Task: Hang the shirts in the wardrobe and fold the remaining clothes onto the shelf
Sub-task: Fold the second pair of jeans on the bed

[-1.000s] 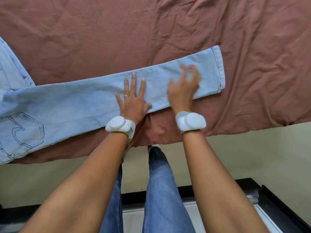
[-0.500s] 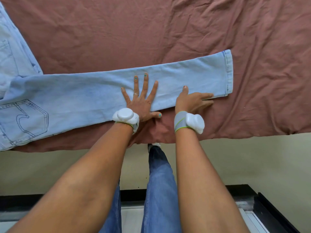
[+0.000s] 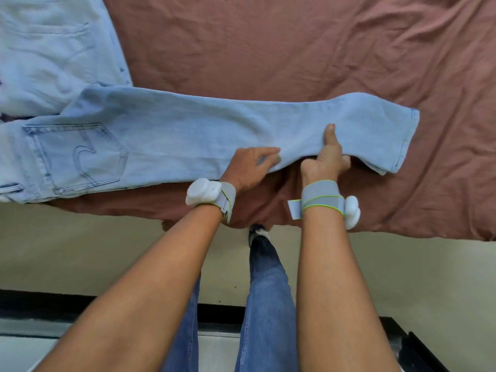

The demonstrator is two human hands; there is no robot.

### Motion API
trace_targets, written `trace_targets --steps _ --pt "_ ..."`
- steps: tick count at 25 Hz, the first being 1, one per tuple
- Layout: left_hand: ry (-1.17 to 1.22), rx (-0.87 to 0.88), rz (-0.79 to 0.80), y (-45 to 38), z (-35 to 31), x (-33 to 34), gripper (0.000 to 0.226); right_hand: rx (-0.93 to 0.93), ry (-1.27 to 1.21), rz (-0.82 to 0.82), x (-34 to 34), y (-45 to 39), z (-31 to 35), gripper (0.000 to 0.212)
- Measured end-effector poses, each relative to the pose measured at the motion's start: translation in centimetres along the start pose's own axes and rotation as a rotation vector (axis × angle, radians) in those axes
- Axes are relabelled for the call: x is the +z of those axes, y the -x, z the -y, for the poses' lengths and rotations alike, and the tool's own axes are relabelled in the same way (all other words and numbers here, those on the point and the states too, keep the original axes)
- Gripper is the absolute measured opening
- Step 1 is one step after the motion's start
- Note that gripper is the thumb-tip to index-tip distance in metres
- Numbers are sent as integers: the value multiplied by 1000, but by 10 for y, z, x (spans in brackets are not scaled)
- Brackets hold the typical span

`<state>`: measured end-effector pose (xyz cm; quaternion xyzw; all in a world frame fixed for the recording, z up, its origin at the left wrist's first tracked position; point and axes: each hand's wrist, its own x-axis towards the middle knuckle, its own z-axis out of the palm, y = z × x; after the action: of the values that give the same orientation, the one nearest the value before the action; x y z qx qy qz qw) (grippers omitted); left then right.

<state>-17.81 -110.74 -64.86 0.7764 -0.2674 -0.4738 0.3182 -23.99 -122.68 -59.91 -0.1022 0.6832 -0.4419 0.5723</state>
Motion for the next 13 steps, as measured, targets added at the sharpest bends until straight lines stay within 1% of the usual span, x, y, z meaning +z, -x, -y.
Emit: trace_targets --steps 1,2,4,6,7,8,9,10,11,12,13 --pt "241 -91 -89 3 -1 -22 29 -32 -9 60 8 17 -2 24" --pt "402 -147 -181 8 -1 -44 23 -88 -32 120 15 34 -4 24" --pt "558 -204 -353 34 24 -109 21 -261 29 292 35 91 -32 24" --pt "695 -255 -464 62 57 -170 26 -436 205 462 47 155 -76 21" --pt "758 -287 -491 72 67 -186 33 -557 334 530 44 170 -92 16" --pt "824 -319 -536 95 90 -219 43 -725 511 648 39 198 -128 20" --pt "906 -340 -572 118 115 -249 53 -944 722 797 30 220 -163 24" --pt "1012 -366 -580 136 135 -272 63 -1171 956 954 18 231 -194 23" --pt "1121 -387 -604 157 164 -297 70 -1329 1219 1106 6 244 -230 28" --pt "1217 -403 -601 170 180 -310 75 -1401 1490 1224 -8 241 -251 37" --pt "1282 -438 -618 185 210 -327 77 -1367 1739 1317 -18 246 -276 46"
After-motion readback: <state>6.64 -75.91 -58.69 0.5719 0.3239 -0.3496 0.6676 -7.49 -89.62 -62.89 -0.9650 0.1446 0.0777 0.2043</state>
